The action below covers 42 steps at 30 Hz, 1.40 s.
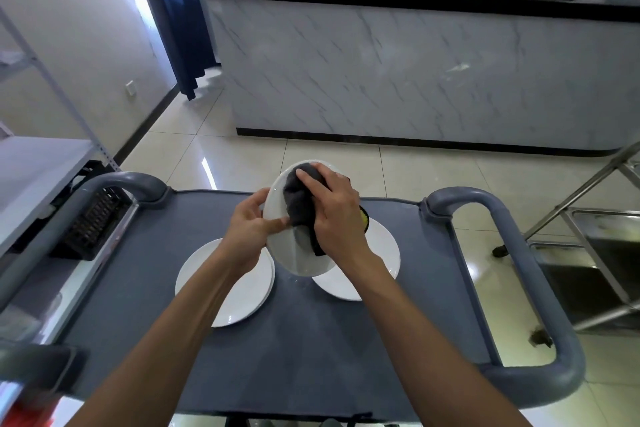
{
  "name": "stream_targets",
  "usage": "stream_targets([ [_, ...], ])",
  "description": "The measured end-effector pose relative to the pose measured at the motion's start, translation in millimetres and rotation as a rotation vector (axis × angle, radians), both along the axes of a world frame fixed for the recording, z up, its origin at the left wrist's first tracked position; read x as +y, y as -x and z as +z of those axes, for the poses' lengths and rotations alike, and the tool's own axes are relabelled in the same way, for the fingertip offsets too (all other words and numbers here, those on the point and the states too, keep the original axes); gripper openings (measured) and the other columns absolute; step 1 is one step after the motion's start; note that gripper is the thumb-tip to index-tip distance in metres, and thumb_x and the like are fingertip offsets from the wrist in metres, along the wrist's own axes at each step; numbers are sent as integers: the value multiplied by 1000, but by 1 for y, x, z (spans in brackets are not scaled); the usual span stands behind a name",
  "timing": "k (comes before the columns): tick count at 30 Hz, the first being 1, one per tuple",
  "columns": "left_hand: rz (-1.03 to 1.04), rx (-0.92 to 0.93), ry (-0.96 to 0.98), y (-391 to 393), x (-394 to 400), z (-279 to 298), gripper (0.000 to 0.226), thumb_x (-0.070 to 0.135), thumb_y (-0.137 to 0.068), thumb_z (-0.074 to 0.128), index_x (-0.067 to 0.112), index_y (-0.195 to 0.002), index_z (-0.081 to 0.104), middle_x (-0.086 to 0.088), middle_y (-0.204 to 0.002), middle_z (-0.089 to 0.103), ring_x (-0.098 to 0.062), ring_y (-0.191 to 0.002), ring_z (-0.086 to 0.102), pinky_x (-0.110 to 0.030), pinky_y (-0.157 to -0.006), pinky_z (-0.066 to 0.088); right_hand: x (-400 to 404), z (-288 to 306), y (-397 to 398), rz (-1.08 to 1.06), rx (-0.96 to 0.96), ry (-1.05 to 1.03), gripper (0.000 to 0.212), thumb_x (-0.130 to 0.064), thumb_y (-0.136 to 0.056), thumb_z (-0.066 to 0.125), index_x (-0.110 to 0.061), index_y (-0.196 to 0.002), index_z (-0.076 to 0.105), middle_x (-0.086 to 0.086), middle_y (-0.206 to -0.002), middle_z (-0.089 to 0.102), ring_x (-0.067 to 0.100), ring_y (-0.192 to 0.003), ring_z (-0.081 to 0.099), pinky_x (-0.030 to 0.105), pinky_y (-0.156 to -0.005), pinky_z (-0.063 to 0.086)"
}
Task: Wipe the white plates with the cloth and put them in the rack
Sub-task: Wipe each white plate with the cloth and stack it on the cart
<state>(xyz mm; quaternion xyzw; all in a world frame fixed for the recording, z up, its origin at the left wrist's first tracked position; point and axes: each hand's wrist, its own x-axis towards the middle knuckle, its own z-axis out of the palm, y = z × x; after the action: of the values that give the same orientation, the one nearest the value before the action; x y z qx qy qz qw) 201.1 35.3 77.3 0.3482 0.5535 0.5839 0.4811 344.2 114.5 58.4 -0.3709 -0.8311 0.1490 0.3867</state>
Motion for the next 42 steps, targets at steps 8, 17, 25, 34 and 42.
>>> stream_targets([
  [8,-3,-13,-39,-3,-5,-3,50,-2,-68,77,8,-116,68,-25,-110,70,-36,-97,69,-42,-80,60,-4,10,6,82,-3,-62,48,-13,-94,42,-18,-137,59,1,-145,55,25,-131,49,49,-102,44],
  [17,10,-177,-45,0,-10,-11,47,-13,-81,65,3,-125,66,-26,-114,70,-39,-95,68,-47,-84,58,11,2,-4,-7,56,-98,41,-21,-102,44,-22,-140,59,6,-146,52,26,-127,52,43,-102,42],
  [25,41,-335,-57,-5,-14,-10,48,-5,-78,65,-1,-126,64,-25,-116,69,-37,-98,68,-41,-79,61,14,5,-6,-184,11,-216,36,-22,-103,48,-19,-137,61,10,-149,49,30,-134,46,50,-105,40],
  [34,44,-355,-47,-6,-13,-3,49,-2,-78,64,-1,-126,63,-25,-117,68,-36,-99,67,-40,-78,61,-7,-3,-23,-26,-117,-284,48,-23,-100,48,-12,-147,51,11,-160,36,32,-146,34,50,-114,33],
  [42,-2,-297,-39,-11,-9,3,43,-6,-76,64,-1,-120,67,-23,-110,71,-36,-95,69,-40,-79,62,-5,1,-19,-49,-58,-270,45,-20,-100,45,-12,-143,56,13,-155,44,32,-139,42,48,-111,36],
])
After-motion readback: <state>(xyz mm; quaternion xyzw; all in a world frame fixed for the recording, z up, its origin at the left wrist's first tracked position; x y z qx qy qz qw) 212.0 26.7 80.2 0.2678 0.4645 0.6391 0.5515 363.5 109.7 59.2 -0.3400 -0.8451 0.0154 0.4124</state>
